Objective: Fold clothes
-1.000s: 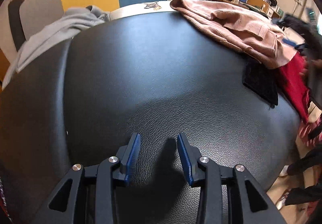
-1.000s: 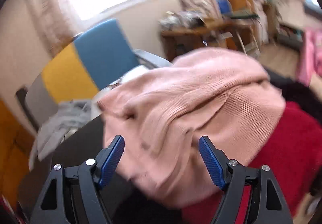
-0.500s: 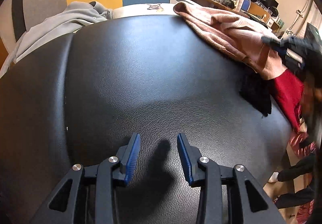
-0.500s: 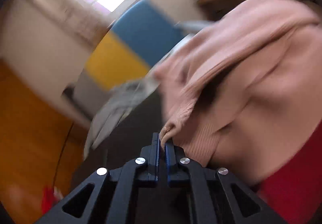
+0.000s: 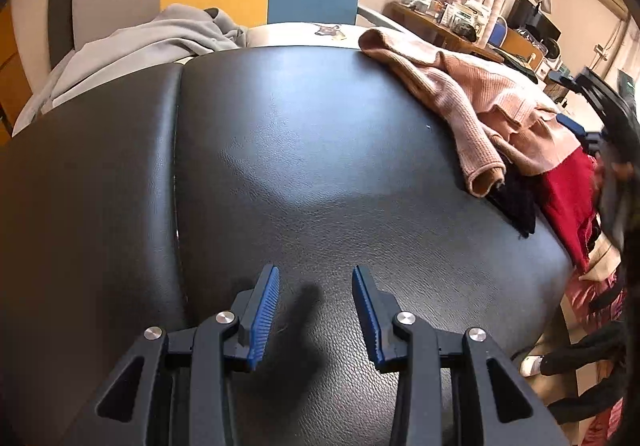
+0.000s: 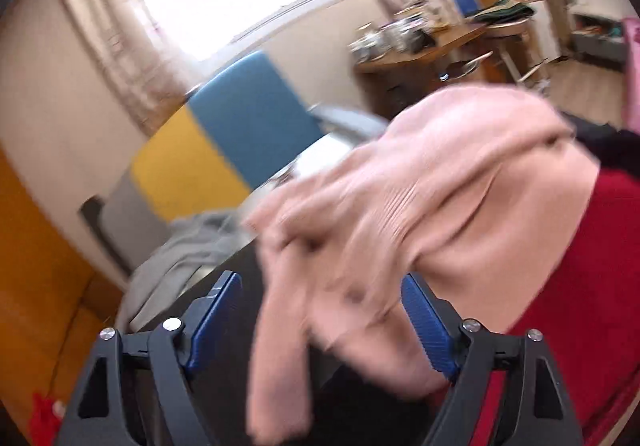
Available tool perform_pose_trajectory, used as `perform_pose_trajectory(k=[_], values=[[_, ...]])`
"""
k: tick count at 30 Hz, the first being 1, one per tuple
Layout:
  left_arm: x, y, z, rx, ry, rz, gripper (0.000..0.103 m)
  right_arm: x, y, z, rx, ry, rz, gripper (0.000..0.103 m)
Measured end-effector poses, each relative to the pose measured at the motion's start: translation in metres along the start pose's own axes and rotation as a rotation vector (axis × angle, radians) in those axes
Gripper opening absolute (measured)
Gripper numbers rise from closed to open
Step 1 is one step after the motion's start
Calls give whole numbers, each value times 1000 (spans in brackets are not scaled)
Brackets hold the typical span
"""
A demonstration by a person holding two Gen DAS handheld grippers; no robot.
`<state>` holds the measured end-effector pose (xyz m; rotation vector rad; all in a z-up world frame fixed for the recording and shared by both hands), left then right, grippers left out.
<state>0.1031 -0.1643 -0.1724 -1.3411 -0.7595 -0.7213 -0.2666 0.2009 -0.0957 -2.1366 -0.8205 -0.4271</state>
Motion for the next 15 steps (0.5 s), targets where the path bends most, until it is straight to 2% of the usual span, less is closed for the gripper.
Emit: perform_pose_trajectory(k=[3, 4, 5, 9, 10, 11, 12, 15], values=[[-6, -14, 8, -32, 14, 6, 38, -17, -32, 23, -48, 78, 39, 78], [-9, -28, 14, -48, 25, 17, 38, -24, -39, 30, -70, 93, 39, 73], [-13, -42, 20, -64, 35, 29, 38, -32, -43, 35, -89, 84, 32, 68], [-16, -93, 52, -142, 85, 93, 38, -60, -41, 46, -96, 96, 0, 64], [-17, -106, 61, -161, 98, 110, 38, -61, -43, 47, -101, 78, 9, 53], [-17, -120, 69, -174, 107, 129, 38, -62, -45, 48, -94, 68, 27, 34], [-21, -135, 78, -179, 110, 146, 38, -62, -48, 48, -94, 58, 38, 27], [-47, -177, 99, -172, 160, 143, 38, -74, -48, 48, -98, 16, 18, 25]])
Point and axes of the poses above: each gripper's, at about its wrist camera, not at the fingertips, and x roughly against the way its jaws point, z to its right, y to its underside, the point moved 9 cm from there along -x, roughly the way its jaws point, and after that the axes turned 10 degrees about -x, right-handed, at the moved point
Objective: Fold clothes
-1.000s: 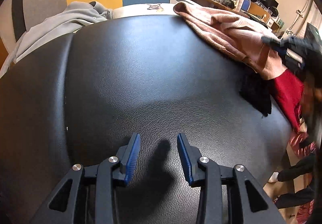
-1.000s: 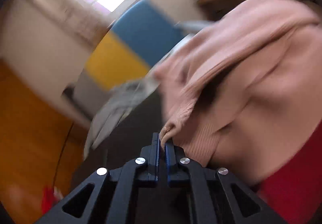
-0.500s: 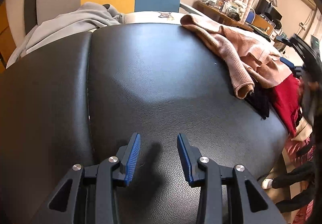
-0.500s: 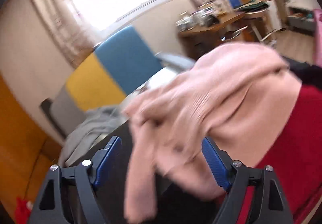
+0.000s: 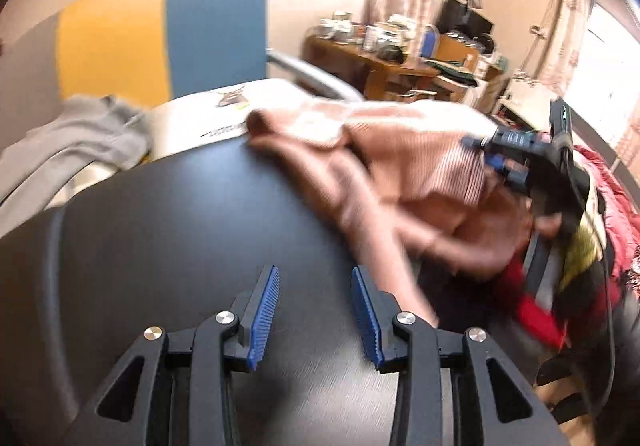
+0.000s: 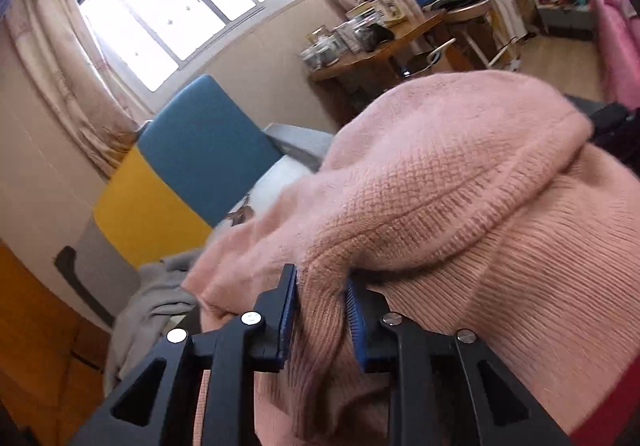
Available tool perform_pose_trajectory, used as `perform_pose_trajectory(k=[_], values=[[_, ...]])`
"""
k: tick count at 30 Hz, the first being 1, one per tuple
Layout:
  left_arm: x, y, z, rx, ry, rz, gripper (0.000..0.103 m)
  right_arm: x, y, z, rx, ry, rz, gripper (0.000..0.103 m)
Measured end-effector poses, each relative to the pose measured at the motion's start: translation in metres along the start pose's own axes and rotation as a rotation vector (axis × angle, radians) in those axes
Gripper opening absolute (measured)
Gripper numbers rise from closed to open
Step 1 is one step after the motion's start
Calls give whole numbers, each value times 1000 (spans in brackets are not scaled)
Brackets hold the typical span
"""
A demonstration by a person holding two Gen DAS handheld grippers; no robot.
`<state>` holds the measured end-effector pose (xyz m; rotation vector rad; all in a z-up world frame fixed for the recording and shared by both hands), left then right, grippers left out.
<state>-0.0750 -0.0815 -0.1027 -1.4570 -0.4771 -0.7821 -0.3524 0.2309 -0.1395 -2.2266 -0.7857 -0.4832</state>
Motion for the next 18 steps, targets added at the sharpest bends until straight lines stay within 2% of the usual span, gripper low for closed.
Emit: perform_pose_trajectory(k=[4, 5, 7, 9, 10, 13, 15, 16, 17, 18], values=[[-59, -46, 5, 90, 93, -44, 38, -6, 7, 6, -36, -77, -52, 28], [-79, -55, 10, 86, 89, -56, 38, -5, 8, 6, -51, -99, -63, 36], [-119, -73, 20, 80, 79, -82, 38, -6, 12, 9, -44, -107, -76, 44], [-158, -92, 29, 73, 69, -108, 38, -9, 16, 11, -20, -99, -84, 45], [-176, -100, 32, 60, 57, -125, 38, -10, 18, 11, -7, -100, -88, 48], [-214, -91, 29, -2, -99, -242, 39, -17, 21, 2, 41, -114, -99, 66], [-214, -88, 29, -39, -125, -207, 33, -24, 24, -4, 87, -95, -108, 68], [-211, -87, 31, -41, -123, -187, 26, -26, 26, -6, 113, -86, -108, 60], [-205, -84, 30, -27, -112, -173, 20, -29, 27, -9, 139, -76, -109, 23], [-198, -80, 26, -2, -96, -164, 18, -29, 28, -12, 149, -82, -109, 9]])
Point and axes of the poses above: each gripper's, at about its wrist camera, not at the fingertips, and x roughly against the way its jaws point, z to its right, y to its underside, the point moved 9 cm from there along -x, roughly the way its jaws point, and after that the axes turned 10 degrees about -x, right-handed, at the moved point
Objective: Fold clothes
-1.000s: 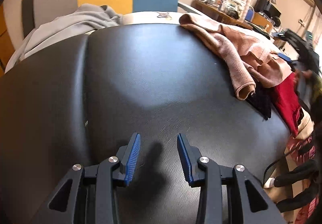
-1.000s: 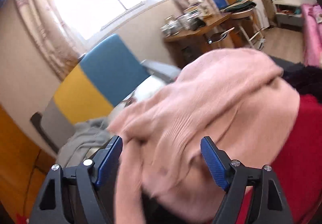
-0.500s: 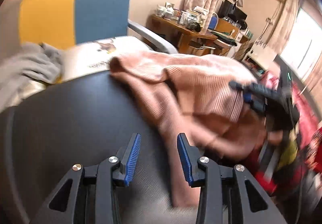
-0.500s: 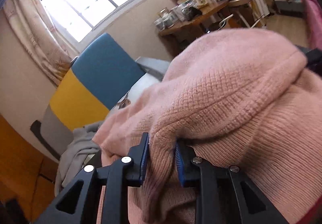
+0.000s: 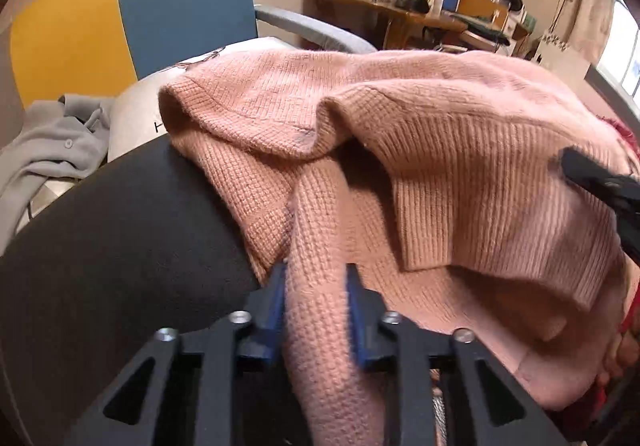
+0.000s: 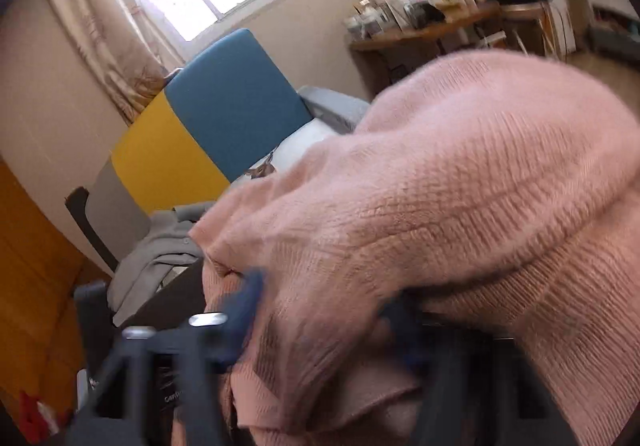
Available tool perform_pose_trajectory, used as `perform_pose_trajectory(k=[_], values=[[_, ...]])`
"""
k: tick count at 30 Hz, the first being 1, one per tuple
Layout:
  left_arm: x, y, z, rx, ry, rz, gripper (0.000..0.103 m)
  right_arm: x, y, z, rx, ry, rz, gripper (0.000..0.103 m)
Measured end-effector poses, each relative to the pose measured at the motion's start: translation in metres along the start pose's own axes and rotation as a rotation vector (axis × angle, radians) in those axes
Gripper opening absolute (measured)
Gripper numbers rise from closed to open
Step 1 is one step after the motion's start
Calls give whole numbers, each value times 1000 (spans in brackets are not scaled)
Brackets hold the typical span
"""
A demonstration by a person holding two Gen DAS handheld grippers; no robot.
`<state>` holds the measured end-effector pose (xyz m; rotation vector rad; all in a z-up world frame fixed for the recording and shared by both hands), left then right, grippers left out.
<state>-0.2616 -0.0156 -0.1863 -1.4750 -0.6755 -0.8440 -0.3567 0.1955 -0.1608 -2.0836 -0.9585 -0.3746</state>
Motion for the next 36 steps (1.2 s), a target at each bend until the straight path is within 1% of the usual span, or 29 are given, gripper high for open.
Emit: perform_pose_trajectory(k=[2, 5, 6, 9, 11, 12, 16, 17, 21, 24, 27, 29, 32, 36], values=[[13, 10, -12, 64, 31, 12, 14, 5, -1, -8, -22, -55, 4, 10], [51, 39, -39, 153, 61, 47, 13, 14, -2, -20, -55, -138, 10, 9], [65, 48, -47, 177, 67, 62, 13, 21, -2, -26, -58, -168, 17, 9], [109, 76, -73, 241, 78, 111, 13, 60, -1, -56, -40, -273, 55, 9], [121, 74, -86, 275, 68, 142, 13, 88, 1, -79, -42, -355, 74, 9], [136, 80, -94, 289, 63, 163, 13, 104, 2, -94, -27, -395, 83, 9], [182, 88, -118, 348, -4, 225, 13, 163, 11, -155, 37, -539, 114, 9], [198, 96, -126, 366, -23, 238, 13, 175, 16, -173, 58, -568, 116, 9], [261, 138, -155, 426, -94, 278, 13, 222, 46, -237, 113, -688, 122, 9], [304, 173, -178, 456, -135, 307, 13, 258, 84, -278, 129, -786, 104, 9], [342, 212, -190, 482, -169, 330, 13, 287, 132, -325, 175, -842, 74, 9], [367, 234, -197, 496, -176, 350, 13, 303, 163, -352, 204, -873, 53, 9], [408, 264, -203, 506, -194, 397, 13, 328, 195, -376, 230, -909, 44, 9], [462, 294, -215, 510, -251, 468, 13, 362, 215, -396, 246, -959, 70, 9]])
Point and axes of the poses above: each gripper's, at about its wrist camera, not at the fingertips, and x roughly against the way its jaws point, z to its right, y to its underside, the point moved 9 cm from there along -x, roughly the way its jaws point, and after that the axes turned 10 degrees about -x, right-handed, at the moved point
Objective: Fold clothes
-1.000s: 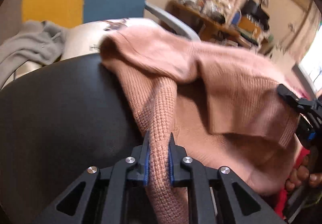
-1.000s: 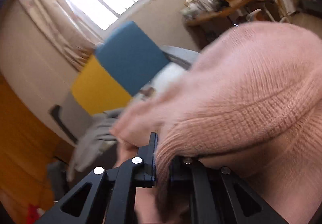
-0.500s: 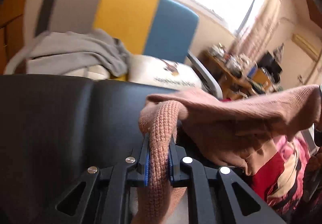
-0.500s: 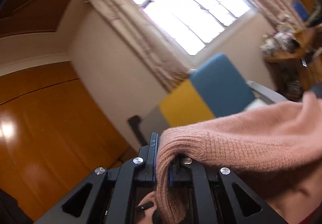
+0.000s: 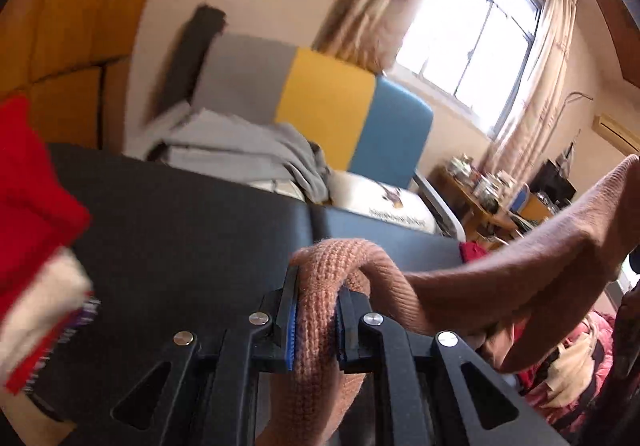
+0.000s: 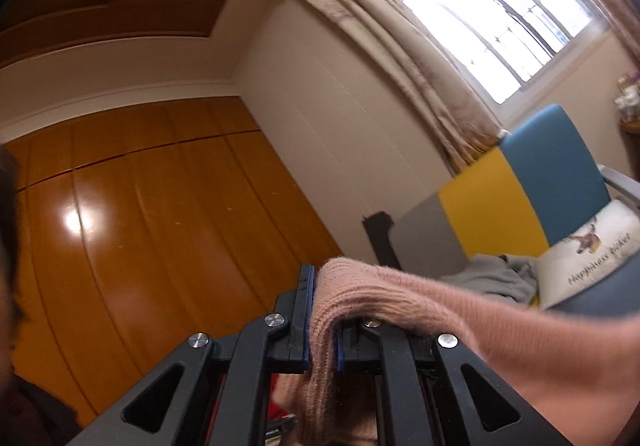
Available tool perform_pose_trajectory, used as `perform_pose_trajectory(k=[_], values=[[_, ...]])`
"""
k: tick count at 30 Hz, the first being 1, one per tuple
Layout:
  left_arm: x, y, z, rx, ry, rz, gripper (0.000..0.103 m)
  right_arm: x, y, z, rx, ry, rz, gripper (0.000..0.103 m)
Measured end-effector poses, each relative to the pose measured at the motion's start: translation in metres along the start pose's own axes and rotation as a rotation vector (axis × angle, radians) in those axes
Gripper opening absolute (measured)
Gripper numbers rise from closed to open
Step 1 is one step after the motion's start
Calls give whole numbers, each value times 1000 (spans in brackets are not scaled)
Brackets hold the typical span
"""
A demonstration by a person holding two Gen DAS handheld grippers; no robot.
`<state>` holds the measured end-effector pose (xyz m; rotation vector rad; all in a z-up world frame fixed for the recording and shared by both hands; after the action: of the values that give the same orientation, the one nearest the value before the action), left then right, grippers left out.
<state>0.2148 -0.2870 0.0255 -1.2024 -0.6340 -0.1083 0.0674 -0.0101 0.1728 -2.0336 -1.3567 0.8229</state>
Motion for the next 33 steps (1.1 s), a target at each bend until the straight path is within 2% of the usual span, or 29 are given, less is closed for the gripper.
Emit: perform_pose_trajectory(k=[6, 10, 13, 16, 18, 19, 20, 21, 22, 24, 27, 29, 33], values=[[70, -27, -49, 59, -67, 136, 13, -7, 2, -51, 28, -84, 25, 9], [95, -45, -82, 64, -149, 158, 14, -31, -9, -63, 42, -125, 22, 9], [85, -51, -102, 56, -208, 103, 14, -76, -18, -38, 56, -30, -11, 9], [52, -52, -112, 60, -251, 31, 14, -127, -18, 23, 32, 170, -69, 10], [21, -58, -123, 74, -288, -10, 14, -154, -17, 70, -35, 251, -119, 20], [2, -61, -131, 80, -307, -40, 15, -165, -17, 92, -68, 288, -141, 39], [-17, -61, -139, 92, -327, -76, 17, -177, -13, 116, -112, 315, -185, 74], [-37, -59, -149, 115, -337, -120, 17, -189, -6, 137, -161, 325, -245, 87], [-58, -54, -154, 137, -325, -171, 17, -196, 3, 159, -209, 357, -303, 91], [-91, -36, -155, 182, -279, -257, 17, -191, 23, 191, -235, 444, -369, 81], [-120, -7, -149, 158, -277, -337, 17, -157, 59, 203, -172, 496, -434, 79], [-127, 13, -145, 139, -281, -369, 18, -121, 95, 203, -120, 532, -488, 79], [-120, 56, -130, 154, -210, -400, 18, -68, 155, 194, -24, 584, -561, 79]])
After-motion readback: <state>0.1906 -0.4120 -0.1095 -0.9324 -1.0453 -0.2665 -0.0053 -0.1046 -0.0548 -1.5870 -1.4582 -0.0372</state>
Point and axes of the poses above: each gripper's, at about its wrist camera, not at the fingertips, and x roughly against the way its jaws point, z to its right, y to its underside, the point moved 9 cm from there along -x, roughly the way its jaws point, and after that the axes turned 10 degrees about -x, right-handed, at the moved point
